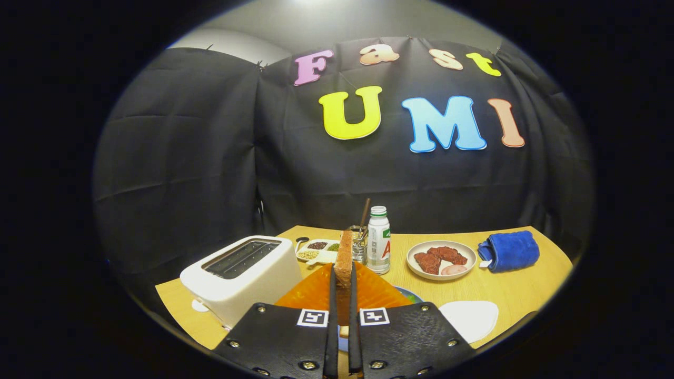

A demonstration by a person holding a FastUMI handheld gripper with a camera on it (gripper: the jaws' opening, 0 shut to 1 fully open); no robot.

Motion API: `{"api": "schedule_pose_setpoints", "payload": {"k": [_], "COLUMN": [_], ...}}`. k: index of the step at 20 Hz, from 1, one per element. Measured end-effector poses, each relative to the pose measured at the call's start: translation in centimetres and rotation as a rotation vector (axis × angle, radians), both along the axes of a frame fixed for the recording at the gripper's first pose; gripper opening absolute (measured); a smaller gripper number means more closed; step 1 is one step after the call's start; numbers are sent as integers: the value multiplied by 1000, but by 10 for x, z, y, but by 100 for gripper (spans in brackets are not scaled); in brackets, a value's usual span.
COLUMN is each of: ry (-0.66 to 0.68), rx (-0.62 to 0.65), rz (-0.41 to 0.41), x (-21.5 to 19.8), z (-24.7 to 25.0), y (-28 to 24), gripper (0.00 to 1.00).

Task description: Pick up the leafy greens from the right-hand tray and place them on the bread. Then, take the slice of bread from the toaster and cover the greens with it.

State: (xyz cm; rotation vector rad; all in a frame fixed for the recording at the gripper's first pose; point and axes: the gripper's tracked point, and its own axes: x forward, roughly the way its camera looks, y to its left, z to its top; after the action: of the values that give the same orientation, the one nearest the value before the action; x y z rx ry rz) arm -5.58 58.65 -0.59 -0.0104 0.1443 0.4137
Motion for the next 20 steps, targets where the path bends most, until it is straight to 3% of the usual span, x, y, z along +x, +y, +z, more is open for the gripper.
{"api": "schedule_pose_setpoints", "payload": {"k": [20], "ry": [129], "rx": [34], "rz": [8], "x": [22], "z": [-68], "y": [9], "gripper": [8]}}
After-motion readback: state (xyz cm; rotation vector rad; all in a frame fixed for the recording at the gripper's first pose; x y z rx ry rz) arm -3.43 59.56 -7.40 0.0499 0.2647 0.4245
